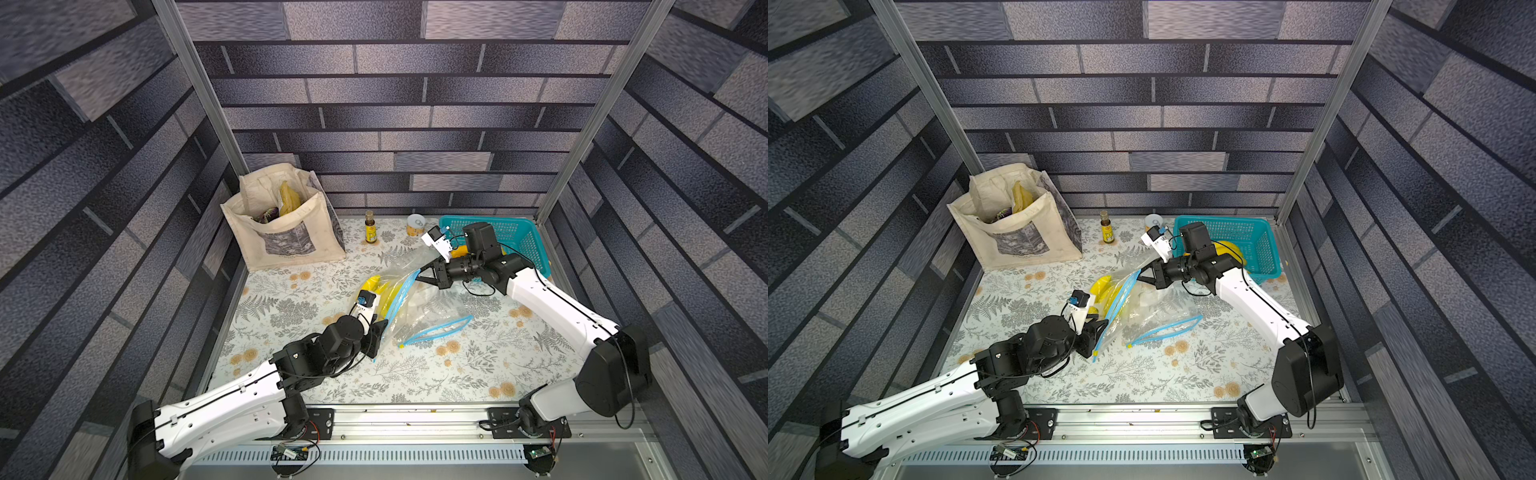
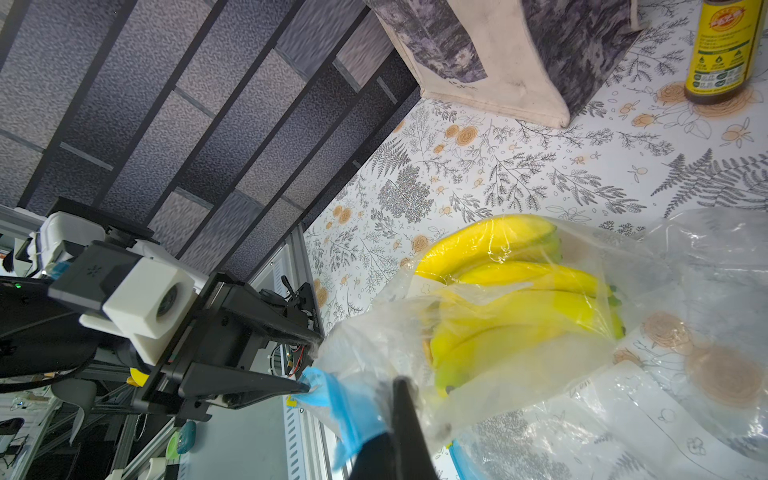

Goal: Open the zip-top bag and take out the banana
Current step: Open the zipper of the food storage bag at the center of the board.

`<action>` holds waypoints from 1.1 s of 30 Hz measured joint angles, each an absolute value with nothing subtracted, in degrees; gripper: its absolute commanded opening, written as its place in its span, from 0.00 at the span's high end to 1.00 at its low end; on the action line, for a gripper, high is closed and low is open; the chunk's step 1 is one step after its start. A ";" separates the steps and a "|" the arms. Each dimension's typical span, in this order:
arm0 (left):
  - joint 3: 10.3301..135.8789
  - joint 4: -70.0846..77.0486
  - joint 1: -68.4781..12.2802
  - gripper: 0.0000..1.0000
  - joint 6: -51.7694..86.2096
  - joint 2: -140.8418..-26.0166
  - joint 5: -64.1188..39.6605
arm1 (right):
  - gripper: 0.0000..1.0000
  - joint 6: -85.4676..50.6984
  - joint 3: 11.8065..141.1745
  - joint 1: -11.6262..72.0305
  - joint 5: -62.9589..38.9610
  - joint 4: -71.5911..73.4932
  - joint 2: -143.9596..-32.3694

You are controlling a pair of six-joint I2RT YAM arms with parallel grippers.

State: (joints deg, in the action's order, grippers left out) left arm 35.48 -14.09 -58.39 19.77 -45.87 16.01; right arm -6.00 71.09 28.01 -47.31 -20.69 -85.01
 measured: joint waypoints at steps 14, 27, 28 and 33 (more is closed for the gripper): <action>33.34 -14.76 -59.92 0.72 23.40 -47.44 15.25 | 1.00 -8.38 71.09 28.01 -45.50 -19.44 -85.06; 33.34 -15.94 -59.92 1.00 24.69 -49.25 16.97 | 1.00 -7.92 67.94 28.01 -43.35 -20.03 -84.49; 33.34 -15.97 -59.92 1.00 24.69 -49.25 16.95 | 1.00 -7.70 67.53 28.01 -42.76 -20.53 -84.33; 33.34 -15.94 -60.03 1.00 24.69 -49.28 16.95 | 0.85 -7.60 64.31 28.01 -38.94 -23.77 -82.15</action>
